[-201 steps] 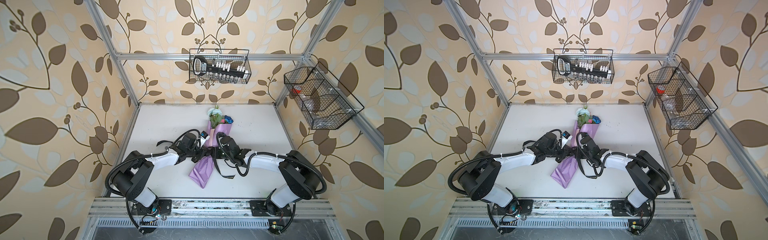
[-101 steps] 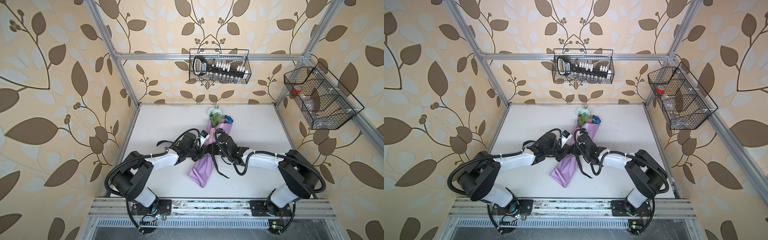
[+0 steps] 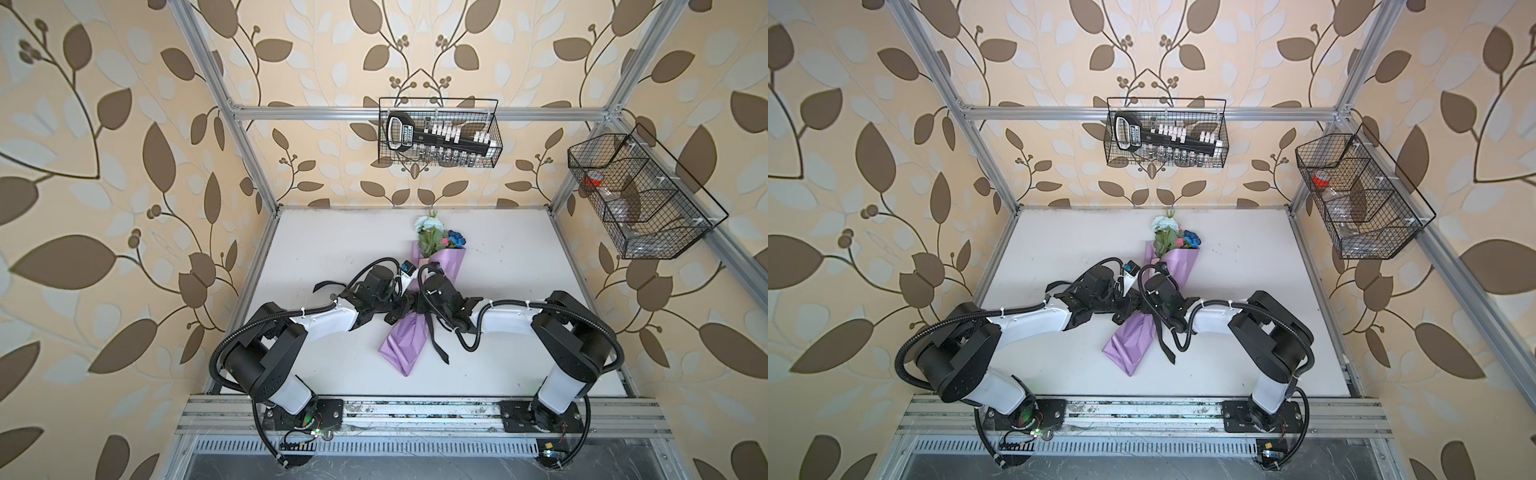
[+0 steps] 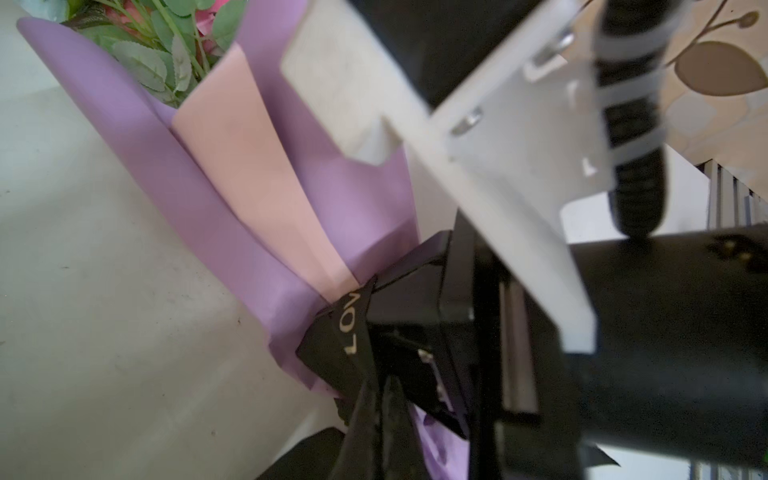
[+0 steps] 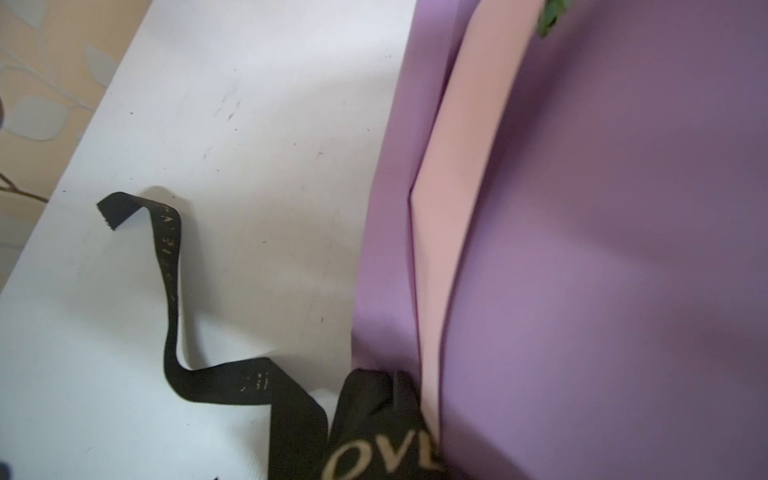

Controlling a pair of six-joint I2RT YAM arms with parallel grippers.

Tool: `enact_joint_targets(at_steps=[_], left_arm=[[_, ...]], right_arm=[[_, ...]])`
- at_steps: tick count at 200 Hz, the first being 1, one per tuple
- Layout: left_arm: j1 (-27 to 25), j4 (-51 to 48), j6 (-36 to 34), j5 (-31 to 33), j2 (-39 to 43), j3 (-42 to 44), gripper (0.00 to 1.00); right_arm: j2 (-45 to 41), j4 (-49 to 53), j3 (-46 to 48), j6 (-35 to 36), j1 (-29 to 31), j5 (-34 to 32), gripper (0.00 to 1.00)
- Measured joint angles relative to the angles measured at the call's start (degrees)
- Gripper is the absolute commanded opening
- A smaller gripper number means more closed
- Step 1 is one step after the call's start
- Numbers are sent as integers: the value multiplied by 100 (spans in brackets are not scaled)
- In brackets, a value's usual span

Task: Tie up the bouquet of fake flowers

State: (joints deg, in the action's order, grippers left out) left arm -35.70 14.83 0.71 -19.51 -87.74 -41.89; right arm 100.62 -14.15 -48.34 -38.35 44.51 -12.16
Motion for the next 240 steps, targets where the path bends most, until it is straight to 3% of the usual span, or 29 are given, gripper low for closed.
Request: enact_joint_targets(at_steps=[49, 79, 176, 240], left_arm=[[2, 13, 59, 118, 0, 2, 0], [2, 55, 81, 190, -2, 4, 0], [2, 129, 103, 216, -17, 4, 0], [2, 129, 120, 216, -20, 4, 0]], right_arm=[[-243, 223, -37, 15, 83, 24, 29], [-848, 562, 140, 85, 85, -22, 35], [-1574, 754, 564, -81, 114, 369, 25], [-1521, 551, 564, -262, 114, 719, 30]])
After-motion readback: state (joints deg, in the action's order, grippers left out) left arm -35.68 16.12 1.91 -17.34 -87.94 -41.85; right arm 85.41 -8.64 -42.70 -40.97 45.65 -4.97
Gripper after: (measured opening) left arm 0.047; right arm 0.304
